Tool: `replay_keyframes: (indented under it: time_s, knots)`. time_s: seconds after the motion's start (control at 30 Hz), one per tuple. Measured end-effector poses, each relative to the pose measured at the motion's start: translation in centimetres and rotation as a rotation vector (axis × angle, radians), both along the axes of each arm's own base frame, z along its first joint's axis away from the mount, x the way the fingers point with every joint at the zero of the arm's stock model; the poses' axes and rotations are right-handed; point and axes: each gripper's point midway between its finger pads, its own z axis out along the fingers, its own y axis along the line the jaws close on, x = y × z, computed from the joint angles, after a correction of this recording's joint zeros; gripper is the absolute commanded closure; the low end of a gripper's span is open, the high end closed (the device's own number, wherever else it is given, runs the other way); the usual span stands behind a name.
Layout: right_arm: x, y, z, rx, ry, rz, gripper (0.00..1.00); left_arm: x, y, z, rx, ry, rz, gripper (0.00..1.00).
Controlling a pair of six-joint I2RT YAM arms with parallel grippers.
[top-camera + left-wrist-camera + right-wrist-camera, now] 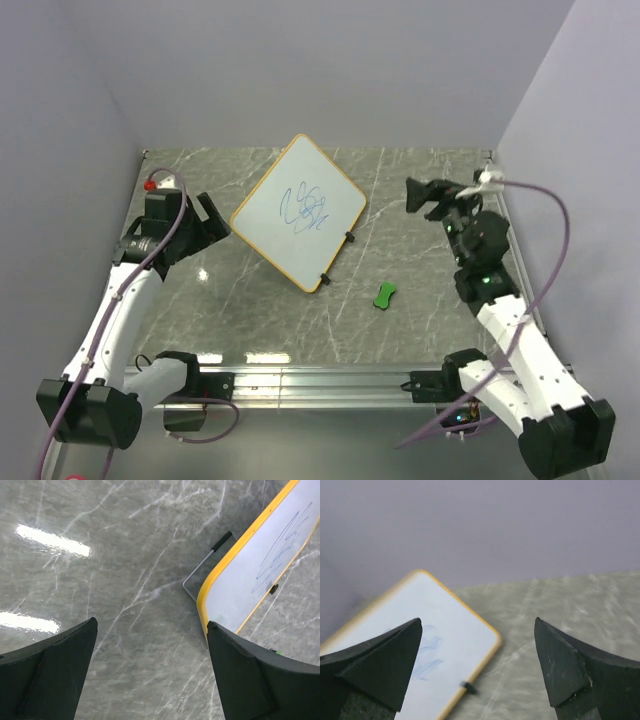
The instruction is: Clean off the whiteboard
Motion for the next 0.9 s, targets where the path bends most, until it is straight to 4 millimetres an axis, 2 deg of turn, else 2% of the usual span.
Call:
replay_keyframes:
  time_s: [0.07, 0.13, 0.17, 0.2, 0.27, 0.33, 0.37, 0.47, 0.53, 0.63, 0.7, 0.77, 0.9]
  knots:
    - [-0.7, 1.7, 4.5, 0.054, -0.002, 0.072, 0.00, 0.2, 0.1, 0.6, -0.002, -0.002, 0.015, 0.01]
    - [-1.7, 3.1, 7.9, 0.137, 0.033, 0.135, 0.00, 0.5, 0.1, 1.4, -0.010, -0.013, 0.022, 0.01]
    - [-2.2, 3.5, 8.5, 0.201, 0.073, 0.152, 0.00, 0.6, 0.0, 1.7, -0.014, -0.018, 0.025, 0.01]
    - [-2.6, 3.6, 7.9, 0.264, 0.139, 0.159, 0.00, 0.7, 0.0, 1.8, -0.018, -0.019, 0.029, 0.01]
    - [-3.2, 3.3, 5.2, 0.340, 0.250, 0.180, 0.00, 0.8, 0.0, 1.6, -0.021, -0.006, 0.037, 0.01]
    - [-4.0, 3.5, 0.2, 0.404, 0.424, 0.192, 0.00, 0.6, 0.0, 1.1, -0.021, 0.016, 0.040, 0.01]
    - [-5.0, 3.8, -3.7, 0.444, 0.555, 0.194, 0.00, 0.5, 0.0, 1.0, -0.022, 0.021, 0.038, 0.01]
    - [-8.1, 4.8, -11.3, 0.527, 0.828, 0.178, 0.00, -0.2, -0.4, 1.5, -0.044, -0.002, 0.016, 0.01]
    - [-10.7, 5.3, -14.6, 0.585, 0.963, 0.162, 0.00, -1.3, -0.7, 2.1, -0.064, -0.037, -0.004, 0.01]
    - [-12.7, 6.0, -16.1, 0.612, 1.056, 0.143, 0.00, -3.4, -1.0, 3.3, -0.091, -0.111, -0.029, 0.01]
    - [-13.3, 6.7, -16.6, 0.587, 1.107, 0.139, 0.03, -4.5, -1.1, 3.6, -0.103, -0.149, -0.042, 0.01]
    - [-13.4, 7.2, -17.2, 0.561, 1.158, 0.120, 0.07, -5.5, -1.3, 3.1, -0.113, -0.159, -0.056, 0.01]
    - [-13.6, 7.0, -19.9, 0.498, 1.302, -0.002, 0.11, -6.4, -2.0, 1.2, -0.129, -0.110, -0.080, 0.01]
